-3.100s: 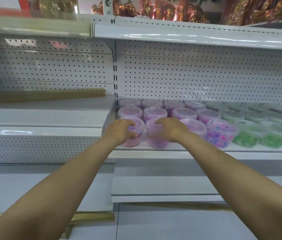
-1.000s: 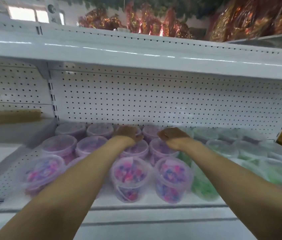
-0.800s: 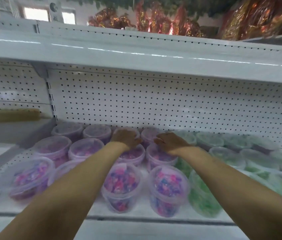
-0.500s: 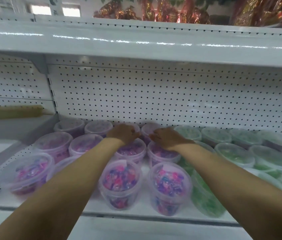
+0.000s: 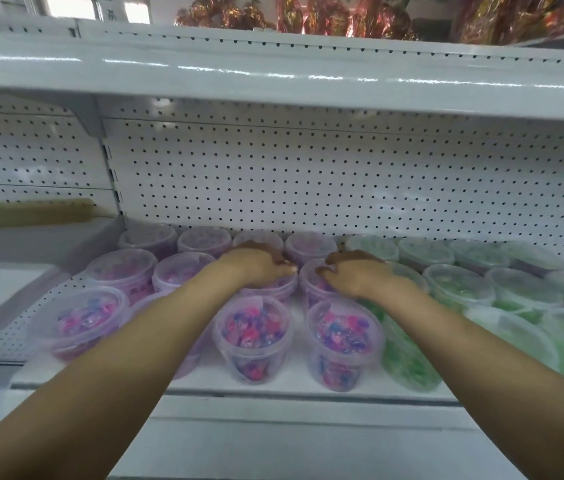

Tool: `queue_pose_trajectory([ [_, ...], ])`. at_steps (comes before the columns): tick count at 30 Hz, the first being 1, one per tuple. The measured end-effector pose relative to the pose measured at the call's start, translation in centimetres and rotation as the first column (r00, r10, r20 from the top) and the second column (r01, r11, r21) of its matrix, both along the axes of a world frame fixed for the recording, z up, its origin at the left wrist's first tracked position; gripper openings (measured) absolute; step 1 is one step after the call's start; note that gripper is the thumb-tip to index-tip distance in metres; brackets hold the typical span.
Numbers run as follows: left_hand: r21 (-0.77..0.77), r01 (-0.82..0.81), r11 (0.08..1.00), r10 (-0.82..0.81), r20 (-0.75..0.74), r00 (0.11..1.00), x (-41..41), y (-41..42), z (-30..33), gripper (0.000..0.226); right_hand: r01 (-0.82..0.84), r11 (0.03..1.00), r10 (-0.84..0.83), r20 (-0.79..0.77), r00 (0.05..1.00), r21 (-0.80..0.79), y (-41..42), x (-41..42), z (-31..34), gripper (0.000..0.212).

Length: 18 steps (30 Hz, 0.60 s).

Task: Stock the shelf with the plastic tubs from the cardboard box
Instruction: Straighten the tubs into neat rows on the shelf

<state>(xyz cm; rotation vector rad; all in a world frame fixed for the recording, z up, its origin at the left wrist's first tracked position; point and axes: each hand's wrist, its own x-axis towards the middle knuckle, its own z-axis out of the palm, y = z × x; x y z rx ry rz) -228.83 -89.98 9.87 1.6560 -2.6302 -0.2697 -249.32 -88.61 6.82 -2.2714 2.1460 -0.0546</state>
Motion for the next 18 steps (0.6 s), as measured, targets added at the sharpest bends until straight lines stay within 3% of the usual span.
queue_pose_trajectory([
  [7, 0.006, -0.018, 1.0, 0.018, -0.014, 1.0, 1.6, 1.6, -1.9, 0.054, 0.061, 0.998, -0.06, -0.054, 0.997, 0.027, 2.2, 2.2, 0.0, 0.051],
  [12, -0.014, -0.006, 1.0, 0.006, -0.027, 1.0, 2.7, 2.4, -2.0, 0.05, 0.057, 0.996, -0.056, -0.017, 0.998, 0.064, 2.7, 3.9, 0.6, 0.055],
  [18, 0.014, -0.018, 1.0, 0.018, -0.05, 0.999, 3.1, 3.6, -2.0, 0.056, -0.044, 0.998, 0.038, 0.119, 0.992, 0.046, 4.6, 5.2, 0.9, 0.044],
])
